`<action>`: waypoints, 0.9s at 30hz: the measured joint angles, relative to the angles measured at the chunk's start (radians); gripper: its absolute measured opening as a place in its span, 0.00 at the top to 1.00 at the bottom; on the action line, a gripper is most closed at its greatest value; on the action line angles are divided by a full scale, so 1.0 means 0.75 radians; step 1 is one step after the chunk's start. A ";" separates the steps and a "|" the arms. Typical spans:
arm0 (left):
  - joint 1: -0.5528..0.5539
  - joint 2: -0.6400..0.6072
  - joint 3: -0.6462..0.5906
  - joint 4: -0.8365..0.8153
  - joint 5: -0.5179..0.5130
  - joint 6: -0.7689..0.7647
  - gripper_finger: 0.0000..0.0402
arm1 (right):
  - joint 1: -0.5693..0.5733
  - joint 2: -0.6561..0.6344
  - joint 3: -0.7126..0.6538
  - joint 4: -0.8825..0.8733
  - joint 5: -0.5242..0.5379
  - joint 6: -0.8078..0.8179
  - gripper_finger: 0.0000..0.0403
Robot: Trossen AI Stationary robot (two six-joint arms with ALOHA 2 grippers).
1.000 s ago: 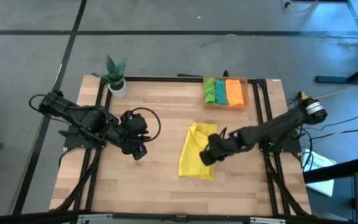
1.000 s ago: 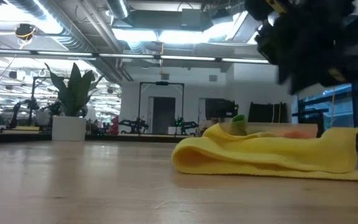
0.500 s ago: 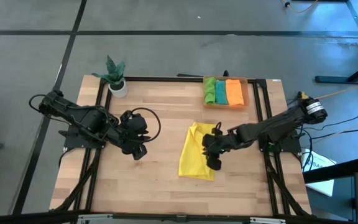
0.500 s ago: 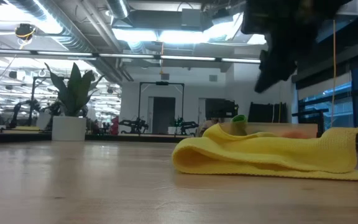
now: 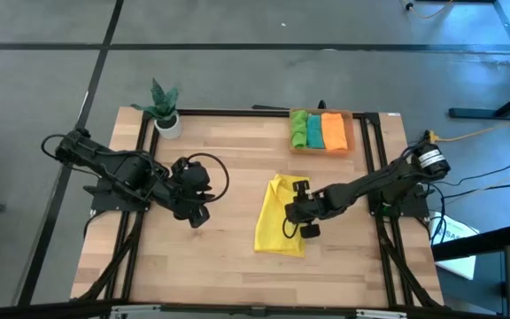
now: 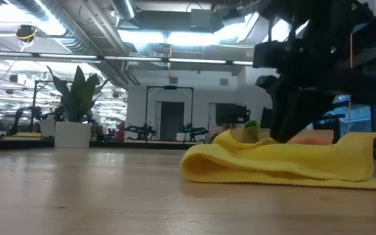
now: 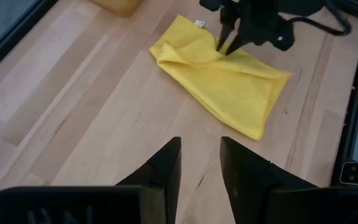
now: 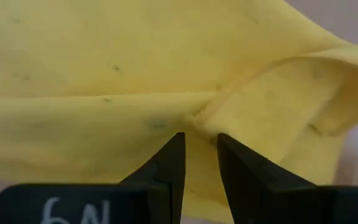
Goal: Roll microfiber towels into tight, uniform cylinder then place into a basket
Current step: Fold the yellow towel
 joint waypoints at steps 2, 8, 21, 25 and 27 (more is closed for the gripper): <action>0.000 0.000 0.000 0.000 0.000 0.000 0.75 | 0.000 0.014 0.000 -0.006 0.030 -0.003 0.76; 0.001 0.000 0.000 0.000 0.000 -0.004 0.75 | 0.000 0.047 0.000 -0.020 0.199 0.001 0.76; 0.000 0.000 0.000 0.000 -0.001 -0.004 0.75 | -0.032 0.049 0.000 -0.004 0.414 0.366 0.76; 0.001 0.000 0.000 0.000 -0.001 -0.004 0.75 | -0.058 0.049 0.000 -0.002 0.257 0.383 0.76; 0.000 0.000 0.000 0.000 -0.001 -0.003 0.75 | -0.056 0.049 0.001 -0.002 0.201 0.357 0.76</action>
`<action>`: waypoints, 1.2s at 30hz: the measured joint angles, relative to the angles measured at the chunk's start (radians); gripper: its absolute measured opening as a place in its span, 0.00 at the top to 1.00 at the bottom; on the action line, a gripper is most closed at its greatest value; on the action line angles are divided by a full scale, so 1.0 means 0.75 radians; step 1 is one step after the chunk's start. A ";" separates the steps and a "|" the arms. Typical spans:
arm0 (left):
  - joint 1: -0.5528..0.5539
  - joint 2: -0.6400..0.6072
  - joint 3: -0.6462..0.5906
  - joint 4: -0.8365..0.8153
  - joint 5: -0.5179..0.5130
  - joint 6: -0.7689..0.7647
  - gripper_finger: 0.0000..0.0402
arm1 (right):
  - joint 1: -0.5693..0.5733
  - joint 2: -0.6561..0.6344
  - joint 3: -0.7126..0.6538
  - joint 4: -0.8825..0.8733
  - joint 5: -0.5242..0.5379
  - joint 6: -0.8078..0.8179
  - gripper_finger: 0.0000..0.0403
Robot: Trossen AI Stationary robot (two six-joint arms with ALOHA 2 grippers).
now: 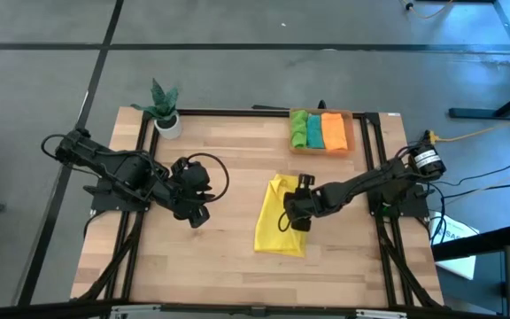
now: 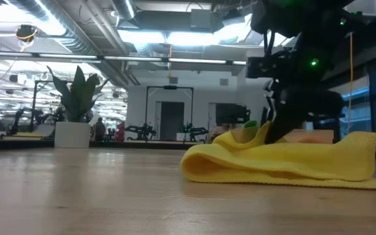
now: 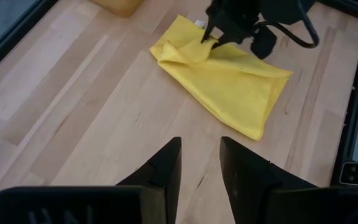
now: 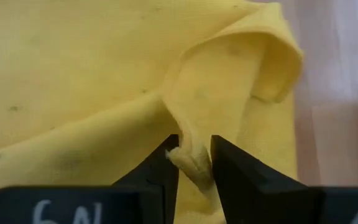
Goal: Roll microfiber towels into tight, uniform cylinder then place into a basket
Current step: Fold the yellow towel
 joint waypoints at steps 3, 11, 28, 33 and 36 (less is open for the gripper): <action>0.000 0.000 0.000 0.000 0.000 0.004 0.75 | 0.002 0.000 0.000 0.000 -0.007 -0.002 0.77; 0.000 0.000 0.000 0.000 -0.001 0.004 0.75 | -0.028 0.000 0.000 -0.015 -0.043 0.174 0.98; 0.000 0.000 0.000 0.000 -0.001 0.004 0.75 | -0.056 -0.043 0.045 -0.393 0.103 0.668 0.99; 0.000 0.000 0.000 0.000 0.000 0.004 0.75 | -0.079 -0.043 0.084 -0.658 0.083 0.782 1.00; 0.000 0.000 0.000 0.000 0.000 0.004 0.75 | -0.085 -0.043 0.087 -0.686 0.074 0.765 0.99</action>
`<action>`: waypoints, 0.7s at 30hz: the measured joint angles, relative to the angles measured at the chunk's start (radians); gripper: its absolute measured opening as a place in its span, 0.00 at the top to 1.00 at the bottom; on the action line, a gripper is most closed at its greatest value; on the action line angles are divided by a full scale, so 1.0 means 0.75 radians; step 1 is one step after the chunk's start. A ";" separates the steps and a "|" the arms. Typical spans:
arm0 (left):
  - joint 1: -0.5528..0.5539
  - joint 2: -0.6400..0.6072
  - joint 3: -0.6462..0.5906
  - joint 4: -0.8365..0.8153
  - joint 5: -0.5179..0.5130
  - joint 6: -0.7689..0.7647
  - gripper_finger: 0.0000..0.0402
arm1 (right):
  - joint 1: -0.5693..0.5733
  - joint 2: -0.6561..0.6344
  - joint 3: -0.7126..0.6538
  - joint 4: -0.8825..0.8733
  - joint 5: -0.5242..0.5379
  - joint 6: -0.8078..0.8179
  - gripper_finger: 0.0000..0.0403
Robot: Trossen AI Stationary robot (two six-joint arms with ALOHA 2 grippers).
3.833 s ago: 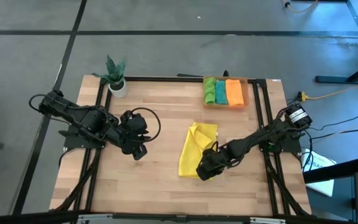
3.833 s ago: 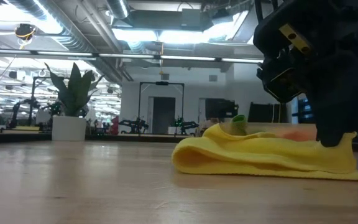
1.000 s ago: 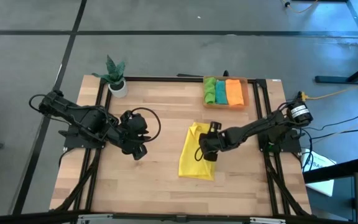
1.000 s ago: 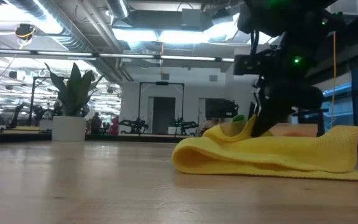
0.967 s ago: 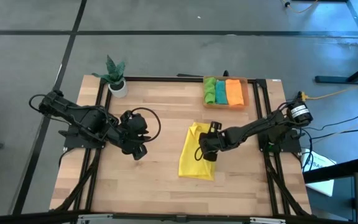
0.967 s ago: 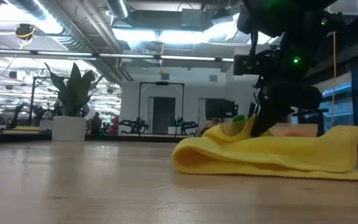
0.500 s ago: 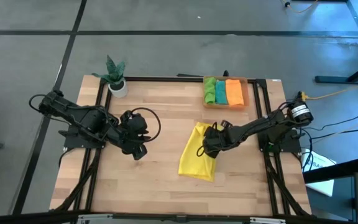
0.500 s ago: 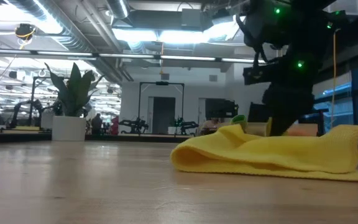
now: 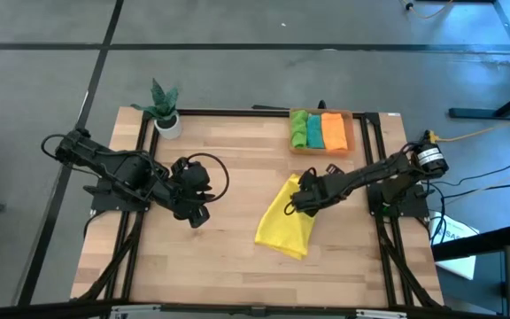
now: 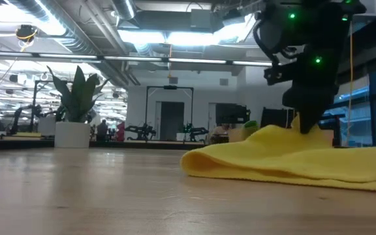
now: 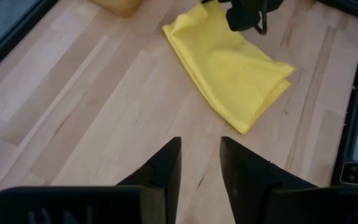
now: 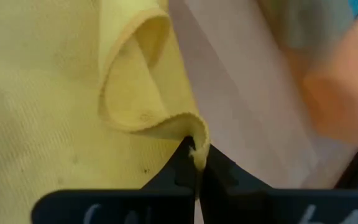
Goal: Roll microfiber towels into tight, uniform cylinder then place into a basket
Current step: Fold the yellow towel
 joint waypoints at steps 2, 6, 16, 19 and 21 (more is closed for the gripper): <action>0.000 0.000 0.000 0.000 0.000 0.000 0.75 | -0.009 0.000 0.000 0.013 -0.046 -0.046 0.98; 0.000 0.000 0.000 0.000 -0.001 0.000 0.75 | -0.020 0.001 0.000 0.023 -0.156 -0.079 0.94; -0.001 0.000 0.000 0.000 0.000 0.000 0.75 | -0.066 0.002 0.000 0.019 -0.220 -0.036 0.82; 0.000 0.000 0.000 0.000 0.000 0.000 0.75 | -0.077 0.002 0.000 -0.001 -0.221 -0.037 0.73; 0.000 0.000 0.000 0.000 -0.006 0.000 0.75 | -0.089 0.003 0.011 -0.040 -0.240 -0.035 0.67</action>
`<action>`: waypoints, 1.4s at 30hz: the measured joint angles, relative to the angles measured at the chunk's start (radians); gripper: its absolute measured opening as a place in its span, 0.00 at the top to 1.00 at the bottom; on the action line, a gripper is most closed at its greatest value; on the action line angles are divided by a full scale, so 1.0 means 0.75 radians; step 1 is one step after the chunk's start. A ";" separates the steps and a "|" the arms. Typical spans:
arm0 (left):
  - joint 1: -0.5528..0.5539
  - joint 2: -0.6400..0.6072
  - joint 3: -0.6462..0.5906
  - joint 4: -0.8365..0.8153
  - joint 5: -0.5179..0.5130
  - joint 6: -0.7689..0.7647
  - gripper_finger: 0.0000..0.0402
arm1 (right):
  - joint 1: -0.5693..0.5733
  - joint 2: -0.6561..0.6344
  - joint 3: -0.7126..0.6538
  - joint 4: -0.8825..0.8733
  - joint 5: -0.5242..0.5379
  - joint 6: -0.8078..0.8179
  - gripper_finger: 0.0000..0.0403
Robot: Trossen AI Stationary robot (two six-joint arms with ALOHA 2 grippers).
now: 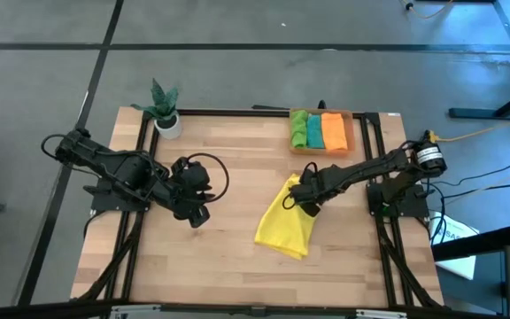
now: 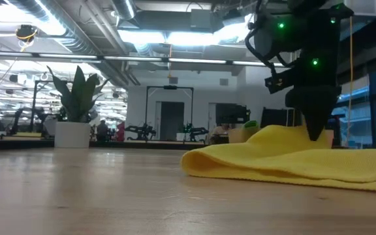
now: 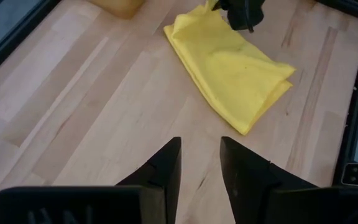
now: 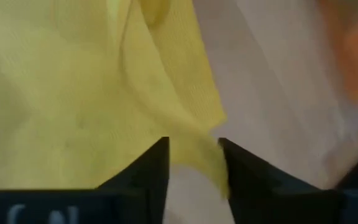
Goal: Roll microfiber towels into tight, uniform cylinder then place into a basket
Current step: Fold the yellow towel
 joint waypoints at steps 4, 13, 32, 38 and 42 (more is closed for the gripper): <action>0.000 0.000 0.000 0.000 -0.030 0.000 0.75 | -0.052 0.001 0.110 -0.169 -0.142 0.000 0.57; 0.000 0.007 0.000 0.000 -0.037 0.001 0.75 | -0.006 0.001 0.386 -0.272 -0.249 0.004 0.51; 0.094 0.115 -0.002 0.000 0.016 0.001 0.75 | 0.281 0.005 0.041 0.785 -0.211 -0.098 0.51; 0.096 0.114 -0.002 0.000 0.019 0.001 0.75 | 0.265 0.005 -0.145 0.976 -0.159 -0.213 0.51; 0.096 0.114 -0.002 0.000 0.032 0.001 0.75 | 0.266 0.005 -0.222 0.973 -0.145 -0.214 0.51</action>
